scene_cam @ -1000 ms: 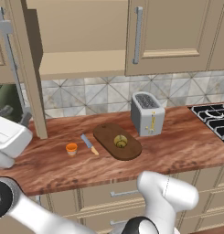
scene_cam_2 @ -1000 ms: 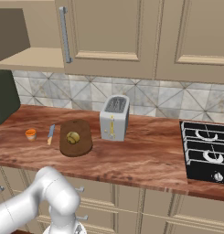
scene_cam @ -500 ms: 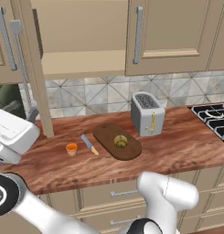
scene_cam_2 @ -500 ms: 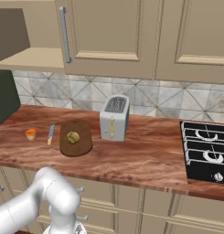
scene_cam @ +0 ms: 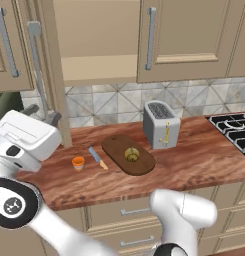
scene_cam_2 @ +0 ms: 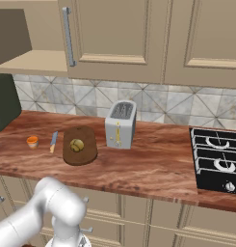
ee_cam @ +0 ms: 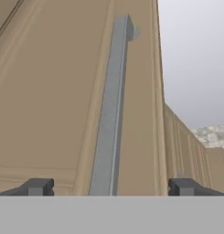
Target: Pick the bread, place it on the cutting board, pick the jam, place it on the counter, and close the cabinet.
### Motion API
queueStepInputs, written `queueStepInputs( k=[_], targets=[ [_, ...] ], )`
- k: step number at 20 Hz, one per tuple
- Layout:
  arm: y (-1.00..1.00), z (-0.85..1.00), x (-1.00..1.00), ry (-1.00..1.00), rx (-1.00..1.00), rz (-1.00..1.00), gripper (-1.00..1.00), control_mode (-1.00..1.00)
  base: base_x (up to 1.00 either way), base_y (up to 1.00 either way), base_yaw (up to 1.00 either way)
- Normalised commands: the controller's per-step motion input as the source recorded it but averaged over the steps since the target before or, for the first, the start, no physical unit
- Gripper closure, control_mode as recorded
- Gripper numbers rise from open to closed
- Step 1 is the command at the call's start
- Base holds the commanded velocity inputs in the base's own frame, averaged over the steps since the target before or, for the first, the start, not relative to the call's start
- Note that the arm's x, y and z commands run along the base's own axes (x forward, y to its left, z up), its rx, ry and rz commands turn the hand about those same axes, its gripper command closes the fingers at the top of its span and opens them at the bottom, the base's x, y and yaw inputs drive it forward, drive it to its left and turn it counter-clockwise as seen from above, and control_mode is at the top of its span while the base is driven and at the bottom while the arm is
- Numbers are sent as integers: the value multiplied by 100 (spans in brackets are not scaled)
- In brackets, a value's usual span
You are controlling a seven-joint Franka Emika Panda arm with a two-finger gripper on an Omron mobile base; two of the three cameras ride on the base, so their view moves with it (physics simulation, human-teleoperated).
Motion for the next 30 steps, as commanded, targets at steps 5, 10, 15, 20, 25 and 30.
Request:
queueStepInputs(
  k=[5,10,15,20,25,30],
  targets=[
    [-47,9,0,0,1,0,-100,-100,0,0,0],
    [-49,5,0,0,0,0,-100,-100,0,0,0],
    [-46,0,0,0,0,0,-100,-100,0,0,0],
    [-48,0,0,0,0,2,-100,-100,0,0,0],
    [-48,0,3,0,0,4,-100,-100,0,0,0],
    [-38,0,12,0,0,2,-100,-100,0,0,0]
  ],
)
